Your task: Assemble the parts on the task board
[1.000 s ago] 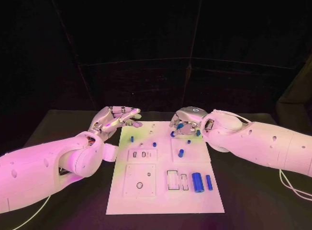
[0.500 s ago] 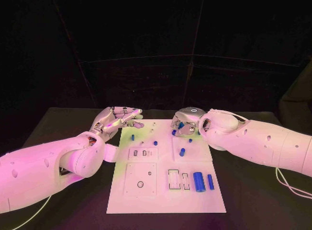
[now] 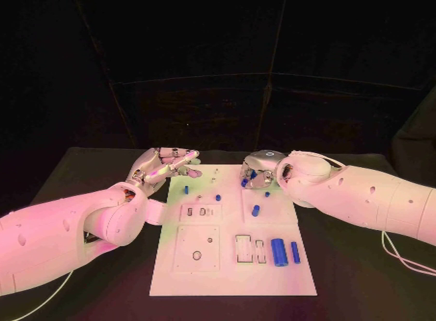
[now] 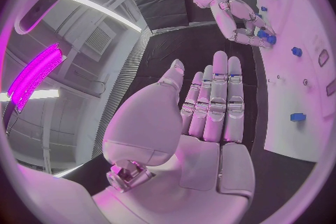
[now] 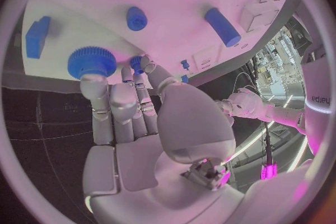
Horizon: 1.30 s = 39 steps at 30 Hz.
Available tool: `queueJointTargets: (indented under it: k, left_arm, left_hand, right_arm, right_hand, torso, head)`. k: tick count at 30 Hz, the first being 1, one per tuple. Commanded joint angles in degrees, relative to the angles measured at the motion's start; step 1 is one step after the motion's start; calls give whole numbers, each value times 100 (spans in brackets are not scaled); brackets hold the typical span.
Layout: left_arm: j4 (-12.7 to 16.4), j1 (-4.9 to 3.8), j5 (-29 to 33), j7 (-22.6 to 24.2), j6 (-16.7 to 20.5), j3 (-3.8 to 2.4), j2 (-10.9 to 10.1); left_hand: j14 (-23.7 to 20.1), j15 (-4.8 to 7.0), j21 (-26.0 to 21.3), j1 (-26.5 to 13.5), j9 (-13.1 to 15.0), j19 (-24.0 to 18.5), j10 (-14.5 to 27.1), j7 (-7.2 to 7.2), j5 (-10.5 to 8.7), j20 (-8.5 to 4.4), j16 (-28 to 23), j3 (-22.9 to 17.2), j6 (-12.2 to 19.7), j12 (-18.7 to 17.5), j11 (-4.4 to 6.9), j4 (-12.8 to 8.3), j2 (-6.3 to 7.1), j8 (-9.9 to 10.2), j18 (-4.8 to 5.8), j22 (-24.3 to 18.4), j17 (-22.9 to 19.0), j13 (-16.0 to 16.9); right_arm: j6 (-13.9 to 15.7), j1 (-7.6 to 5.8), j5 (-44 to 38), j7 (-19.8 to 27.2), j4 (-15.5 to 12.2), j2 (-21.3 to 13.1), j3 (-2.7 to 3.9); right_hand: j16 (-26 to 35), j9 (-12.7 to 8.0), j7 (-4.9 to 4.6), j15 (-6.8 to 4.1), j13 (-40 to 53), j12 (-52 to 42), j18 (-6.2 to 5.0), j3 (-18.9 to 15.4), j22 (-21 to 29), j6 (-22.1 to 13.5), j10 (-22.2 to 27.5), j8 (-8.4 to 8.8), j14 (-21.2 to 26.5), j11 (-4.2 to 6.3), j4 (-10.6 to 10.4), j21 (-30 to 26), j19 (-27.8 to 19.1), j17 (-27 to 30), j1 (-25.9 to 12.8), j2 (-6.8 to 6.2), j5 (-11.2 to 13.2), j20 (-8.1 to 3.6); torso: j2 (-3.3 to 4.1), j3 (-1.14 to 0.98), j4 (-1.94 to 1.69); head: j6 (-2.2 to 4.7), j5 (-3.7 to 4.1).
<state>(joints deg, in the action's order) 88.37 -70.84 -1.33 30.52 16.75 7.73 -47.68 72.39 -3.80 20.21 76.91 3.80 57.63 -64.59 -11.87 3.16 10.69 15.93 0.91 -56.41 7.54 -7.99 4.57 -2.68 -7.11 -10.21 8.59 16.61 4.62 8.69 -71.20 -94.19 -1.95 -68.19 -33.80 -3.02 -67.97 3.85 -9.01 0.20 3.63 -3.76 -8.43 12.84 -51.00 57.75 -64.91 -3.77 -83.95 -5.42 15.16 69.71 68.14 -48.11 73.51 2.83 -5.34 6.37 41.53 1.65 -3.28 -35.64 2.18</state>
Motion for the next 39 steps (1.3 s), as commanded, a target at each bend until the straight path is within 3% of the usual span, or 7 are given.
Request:
queueJointTargets:
  k: [1, 10, 16, 24, 28, 31, 39]
  left_arm:
    - [24, -11, 30, 19, -41, -5, -10]
    - [15, -11, 32, 0, -48, -5, -16]
    - [18, -12, 32, -22, -56, -5, -25]
    - [11, -16, 32, -51, -79, -5, -60]
    - [-46, -22, 87, -49, -78, -5, -57]
    - [-78, -25, 132, -44, -80, -5, -56]
    - [-108, -28, 163, -39, -87, -5, -40]
  left_hand:
    - [-2, -47, -23, -25, -8, 44, 34, 2, -1, 4, -38, -14, 48, -15, 0, -34, -45, 21, -23, -6, 8, -9]
    - [-2, -47, -23, -25, -8, 44, 34, 2, -1, 4, -38, -14, 48, -15, 0, -34, -45, 21, -23, -6, 8, -9]
    - [0, -48, -24, -25, -7, 46, 39, 1, 0, 4, -38, -16, 50, -16, -1, -38, -51, 21, -23, -7, 15, -11]
    - [3, -47, -24, -23, -7, 50, 44, -1, -1, 5, -36, -18, 55, -18, -2, -43, -56, 23, -24, -7, 21, -12]
    - [6, -48, -24, -25, -7, 54, 52, -3, -1, 5, -34, -17, 61, -21, -4, -49, -57, 25, -24, -8, 29, -14]
    - [6, -49, -24, -26, -7, 55, 53, -4, -2, 5, -35, -16, 62, -22, -5, -51, -56, 26, -24, -8, 31, -15]
    - [5, -49, -24, -26, -6, 55, 54, -4, -2, 5, -35, -16, 63, -22, -5, -52, -56, 26, -24, -8, 33, -15]
  right_arm:
    - [-157, -14, 54, 79, -28, 4, 4]
    - [-152, -14, 60, 79, -33, 44, 4]
    - [388, -13, 39, -16, -108, -17, 4]
    - [1342, -14, 236, -163, -369, -137, 20]
    - [1518, -15, 297, -192, -239, 33, 91]
    - [1570, -16, 319, -195, -71, 201, 117]
    - [1603, -18, 334, -123, 398, 627, 134]
  right_hand:
    - [-105, 7, 2, 33, -5, -27, 112, 66, -113, 79, -78, -4, -110, 0, -14, 86, 76, -133, -24, 56, 35, -1]
    - [-354, 22, 32, -4, 2, -48, 161, 294, -434, 251, -244, -33, -128, 41, -51, 311, 206, -452, -21, 154, 155, -4]
    - [-520, 63, 66, -56, 28, -112, 234, 543, -862, 528, -522, -123, -139, 105, -87, 579, 430, -664, 41, 279, 232, -41]
    - [-533, 41, 27, -41, 10, -26, 237, 746, -898, 531, -528, -55, -93, 83, -59, 634, 395, -612, 49, 149, 223, -42]
    - [-551, 32, 10, -27, 9, -3, 239, 818, -916, 515, -511, -28, -85, 68, -61, 652, 384, -631, 34, 101, 227, -30]
    - [-552, 28, 4, -21, 8, 4, 239, 842, -922, 508, -501, -18, -81, 64, -69, 658, 380, -626, 18, 79, 230, -25]
    - [-574, 20, -7, -9, 4, 16, 241, 905, -945, 484, -465, 0, -79, 51, -87, 679, 376, -649, -6, 34, 229, -12]
  torso:
    - [20, 9, -4]
    - [35, 11, -10]
    - [33, 11, -12]
    - [33, 21, 4]
    - [51, 9, 0]
    - [52, 15, -18]
    - [70, 19, -33]
  head:
    - [11, -7]
    - [-31, -2]
    - [-41, -51]
    - [17, -88]
    - [50, -92]
    - [46, -79]
    - [48, -65]
